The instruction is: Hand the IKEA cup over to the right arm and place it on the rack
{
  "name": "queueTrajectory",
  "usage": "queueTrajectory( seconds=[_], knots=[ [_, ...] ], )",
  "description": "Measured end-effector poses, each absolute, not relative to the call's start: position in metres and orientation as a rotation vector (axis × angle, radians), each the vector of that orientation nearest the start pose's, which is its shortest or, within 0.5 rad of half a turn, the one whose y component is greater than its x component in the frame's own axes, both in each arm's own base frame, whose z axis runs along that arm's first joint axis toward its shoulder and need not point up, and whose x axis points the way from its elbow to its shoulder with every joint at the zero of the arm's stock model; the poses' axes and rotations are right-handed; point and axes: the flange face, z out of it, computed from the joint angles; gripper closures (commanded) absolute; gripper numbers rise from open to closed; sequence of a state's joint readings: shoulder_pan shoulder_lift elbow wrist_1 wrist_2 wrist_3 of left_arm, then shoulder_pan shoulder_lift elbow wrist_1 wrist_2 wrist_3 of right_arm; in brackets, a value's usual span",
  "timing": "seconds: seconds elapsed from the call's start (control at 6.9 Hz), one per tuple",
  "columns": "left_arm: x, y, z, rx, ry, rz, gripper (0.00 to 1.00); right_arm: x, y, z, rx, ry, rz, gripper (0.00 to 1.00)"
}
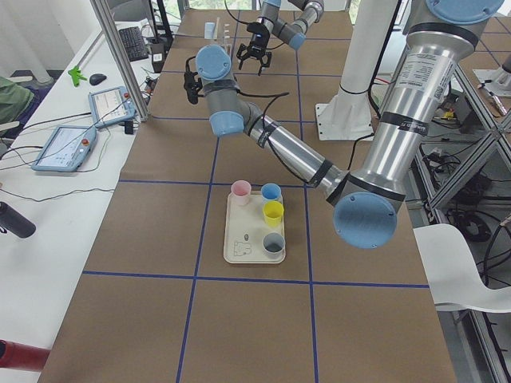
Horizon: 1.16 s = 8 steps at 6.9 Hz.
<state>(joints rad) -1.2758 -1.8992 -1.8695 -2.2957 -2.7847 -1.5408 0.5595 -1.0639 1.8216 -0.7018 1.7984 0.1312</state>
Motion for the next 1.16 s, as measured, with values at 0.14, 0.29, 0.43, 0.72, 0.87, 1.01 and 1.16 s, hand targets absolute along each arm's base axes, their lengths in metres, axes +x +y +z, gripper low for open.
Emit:
queueTrajectory(
  seconds=[0.14, 0.29, 0.43, 0.72, 0.87, 1.01, 1.16],
  knots=[
    [0.13, -0.493, 0.228, -0.091, 1.501, -0.2, 1.0, -0.445, -0.394, 0.148, 1.356, -1.059, -0.845, 0.05],
    [0.155, -0.482, 0.213, -0.103, 1.51, -0.21, 1.0, -0.451, -0.387, 0.137, 1.393, -1.063, -0.828, 0.05],
    [0.176, -0.471, 0.198, -0.113, 1.522, -0.214, 1.0, -0.455, -0.38, 0.131, 1.435, -1.08, -0.808, 0.05],
    [0.205, -0.456, 0.177, -0.131, 1.543, -0.205, 1.0, -0.466, -0.375, 0.135, 1.507, -1.114, -0.767, 0.05],
    [0.217, -0.451, 0.172, -0.141, 1.547, -0.194, 1.0, -0.468, -0.374, 0.136, 1.527, -1.123, -0.754, 0.05],
    [0.226, -0.448, 0.168, -0.148, 1.55, -0.183, 1.0, -0.469, -0.374, 0.134, 1.54, -1.128, -0.747, 0.05],
    [0.233, -0.445, 0.165, -0.15, 1.553, -0.177, 1.0, -0.469, -0.374, 0.129, 1.55, -1.133, -0.742, 0.05]
  ],
)
